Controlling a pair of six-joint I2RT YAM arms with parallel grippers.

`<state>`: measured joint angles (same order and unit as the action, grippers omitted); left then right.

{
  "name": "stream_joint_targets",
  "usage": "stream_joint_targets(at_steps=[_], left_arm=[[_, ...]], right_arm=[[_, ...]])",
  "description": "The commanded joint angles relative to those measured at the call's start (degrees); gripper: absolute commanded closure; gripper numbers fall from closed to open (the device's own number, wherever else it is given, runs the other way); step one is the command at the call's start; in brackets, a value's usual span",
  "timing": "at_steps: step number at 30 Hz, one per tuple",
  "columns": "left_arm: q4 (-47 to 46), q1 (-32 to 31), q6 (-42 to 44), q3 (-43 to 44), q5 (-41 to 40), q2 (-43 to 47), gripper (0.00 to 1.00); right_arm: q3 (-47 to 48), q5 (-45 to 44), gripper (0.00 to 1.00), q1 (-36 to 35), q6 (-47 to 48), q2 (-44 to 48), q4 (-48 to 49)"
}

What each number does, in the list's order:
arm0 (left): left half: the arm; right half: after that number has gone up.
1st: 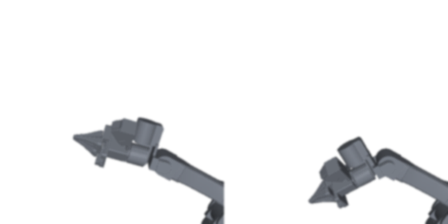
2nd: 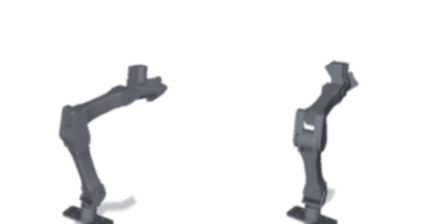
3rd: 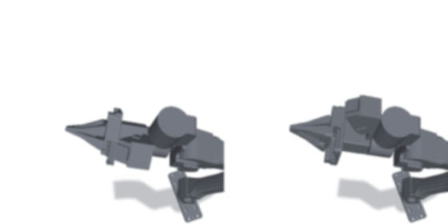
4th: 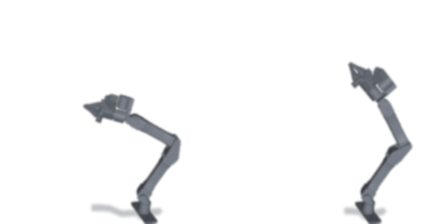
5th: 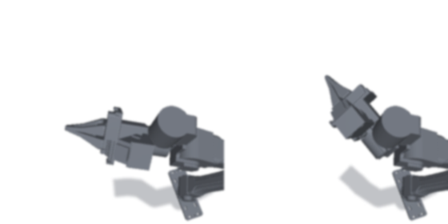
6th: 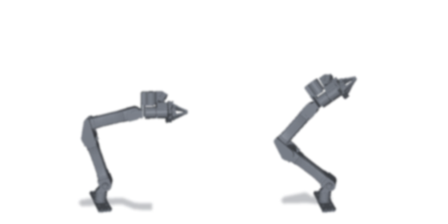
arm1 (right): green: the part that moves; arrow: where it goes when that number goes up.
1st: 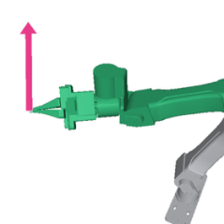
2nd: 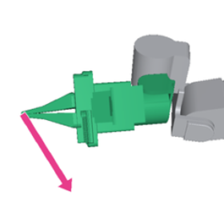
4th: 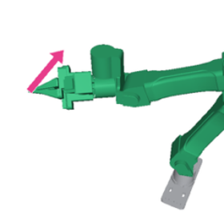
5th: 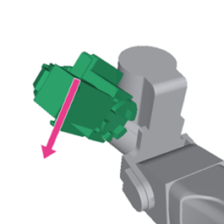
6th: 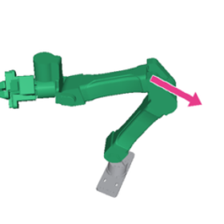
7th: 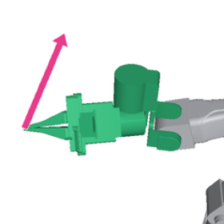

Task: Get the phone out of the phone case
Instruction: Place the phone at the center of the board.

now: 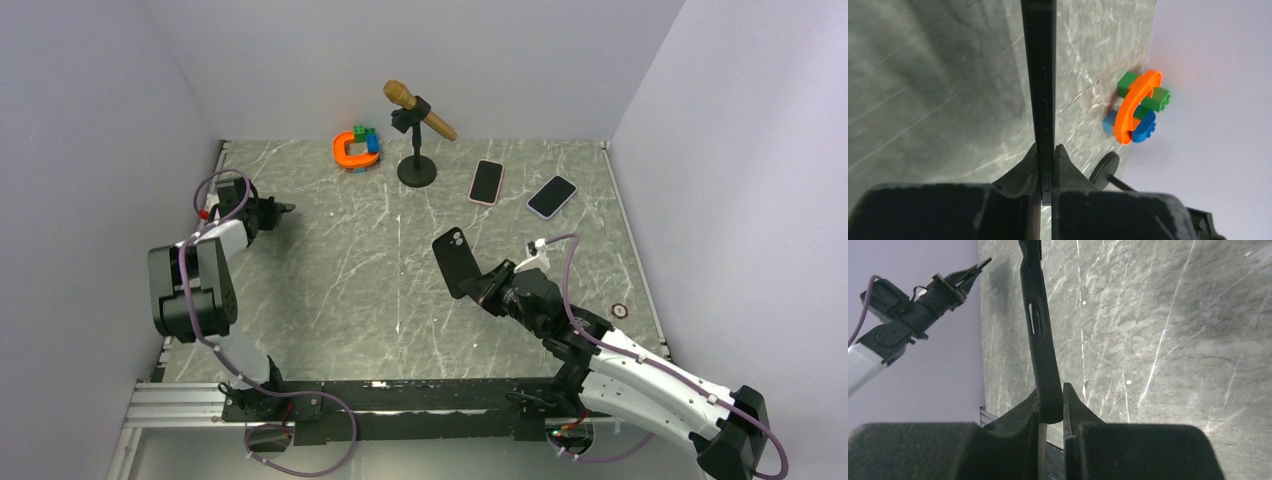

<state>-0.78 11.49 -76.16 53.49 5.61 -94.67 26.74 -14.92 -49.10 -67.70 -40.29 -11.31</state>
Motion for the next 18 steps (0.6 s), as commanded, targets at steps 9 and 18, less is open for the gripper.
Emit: stream_joint_targets(at_steps=[9, 18], left_arm=[[-15.1, 0.2, -5.6, 14.1, -1.1, -16.6, 0.98], [-12.0, 1.3, -8.4, 18.1, 3.0, -22.4, 0.62]], right_arm=[[1.7, 0.8, 1.00, 0.1, -0.4, 0.4, -1.0], [0.6, 2.3, 1.00, 0.2, -0.9, -1.3, 1.4]])
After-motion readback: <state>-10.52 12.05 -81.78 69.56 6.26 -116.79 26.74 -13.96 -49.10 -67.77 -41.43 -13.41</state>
